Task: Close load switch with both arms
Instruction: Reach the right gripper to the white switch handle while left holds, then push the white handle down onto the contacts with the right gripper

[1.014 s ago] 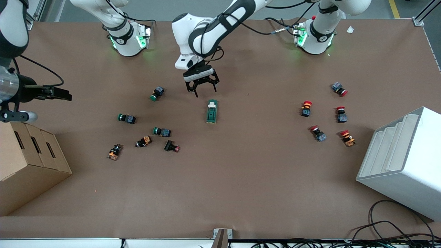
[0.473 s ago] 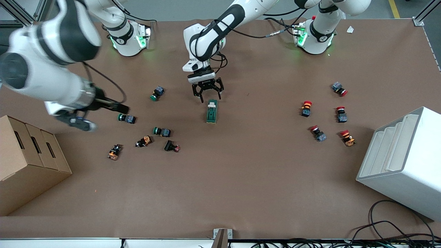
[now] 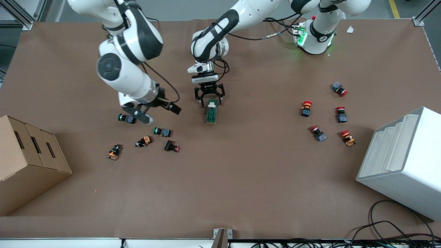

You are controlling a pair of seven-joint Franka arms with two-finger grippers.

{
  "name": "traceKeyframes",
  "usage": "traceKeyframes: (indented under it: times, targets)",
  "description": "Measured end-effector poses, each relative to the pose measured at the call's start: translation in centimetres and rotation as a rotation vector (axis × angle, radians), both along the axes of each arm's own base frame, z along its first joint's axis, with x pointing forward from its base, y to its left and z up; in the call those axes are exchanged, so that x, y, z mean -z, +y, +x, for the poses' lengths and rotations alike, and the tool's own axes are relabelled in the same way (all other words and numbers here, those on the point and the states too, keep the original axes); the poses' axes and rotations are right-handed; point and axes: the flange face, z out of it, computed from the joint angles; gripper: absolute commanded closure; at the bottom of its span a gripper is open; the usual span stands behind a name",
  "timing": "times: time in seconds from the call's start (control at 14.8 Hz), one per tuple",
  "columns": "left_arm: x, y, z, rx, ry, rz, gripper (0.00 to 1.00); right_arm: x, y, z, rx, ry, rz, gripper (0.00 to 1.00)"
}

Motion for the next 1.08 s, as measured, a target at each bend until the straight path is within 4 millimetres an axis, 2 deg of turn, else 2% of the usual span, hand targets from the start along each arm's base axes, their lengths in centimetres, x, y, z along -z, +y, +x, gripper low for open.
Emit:
traceKeyframes:
  times: [0.14, 0.41, 0.61, 0.81, 1.08]
  targets:
    - [0.8, 0.1, 0.2, 0.036, -0.038, -0.006, 0.03, 3.7, 2.2, -2.0, 0.022, -0.009, 0.008, 0.00]
    - [1.4, 0.4, 0.9, 0.053, -0.088, -0.043, 0.03, 10.8, 8.1, -5.2, 0.124, -0.062, -0.009, 0.00]
    - [2.3, 1.1, 0.6, 0.066, -0.122, -0.078, 0.03, 14.8, 10.4, -6.3, 0.182, -0.101, -0.011, 0.00]
    - [3.0, 1.8, 0.2, 0.085, -0.164, -0.116, 0.03, 16.9, 12.0, -6.6, 0.201, -0.107, -0.009, 0.00]
    - [3.2, 2.0, 0.1, 0.092, -0.175, -0.108, 0.03, 17.1, 13.3, -6.6, 0.230, -0.093, 0.018, 0.00]
